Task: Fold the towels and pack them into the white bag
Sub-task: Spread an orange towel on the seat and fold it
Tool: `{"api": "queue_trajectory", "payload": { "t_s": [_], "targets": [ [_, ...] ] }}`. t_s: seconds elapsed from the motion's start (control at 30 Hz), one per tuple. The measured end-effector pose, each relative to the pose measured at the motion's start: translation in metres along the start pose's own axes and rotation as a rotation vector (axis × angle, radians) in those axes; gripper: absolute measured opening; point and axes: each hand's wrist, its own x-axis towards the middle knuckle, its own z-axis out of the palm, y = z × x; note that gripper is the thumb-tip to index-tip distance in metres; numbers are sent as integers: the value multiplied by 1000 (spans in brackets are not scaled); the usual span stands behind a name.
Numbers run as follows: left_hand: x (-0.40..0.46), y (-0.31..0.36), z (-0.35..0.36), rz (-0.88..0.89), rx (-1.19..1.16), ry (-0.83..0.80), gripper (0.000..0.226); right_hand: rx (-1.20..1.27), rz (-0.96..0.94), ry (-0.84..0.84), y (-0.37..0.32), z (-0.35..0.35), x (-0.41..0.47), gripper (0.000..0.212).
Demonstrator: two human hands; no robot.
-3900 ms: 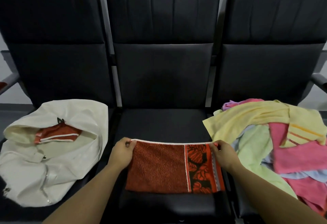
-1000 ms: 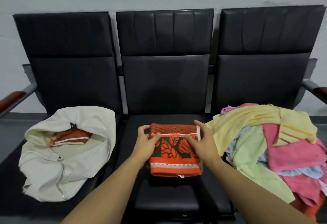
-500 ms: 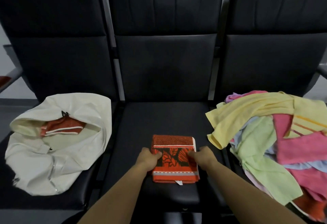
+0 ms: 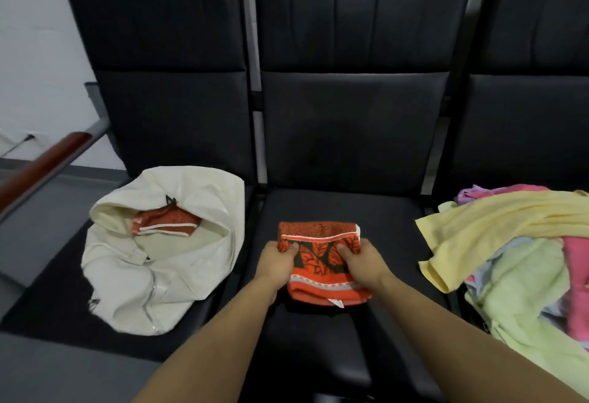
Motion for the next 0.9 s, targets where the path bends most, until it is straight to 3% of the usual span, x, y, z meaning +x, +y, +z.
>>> {"api": "queue_trajectory", "payload": {
  "t_s": [0.23, 0.4, 0.5, 0.6, 0.77, 0.9],
  "targets": [
    [14, 13, -148, 25, -35, 184, 19, 65, -105, -127, -109, 98, 8, 29],
    [35, 6, -237, 6, -47, 281, 19, 154, -200, -247, -157, 175, 16, 68],
    [48, -3, -274, 34, -18, 296, 35, 102, -234, -298, -174, 215, 23, 42],
    [67, -15, -296, 23, -10, 261, 29, 88, -186, -355, -182, 247, 35, 16],
    [100, -32, -308, -58, -17, 223, 32, 54, -131, -439, -179, 277, 61, 24],
    [119, -40, -305, -178, -8, 184, 26, -197, -149, -510, -169, 290, 73, 17]
  ]
}}
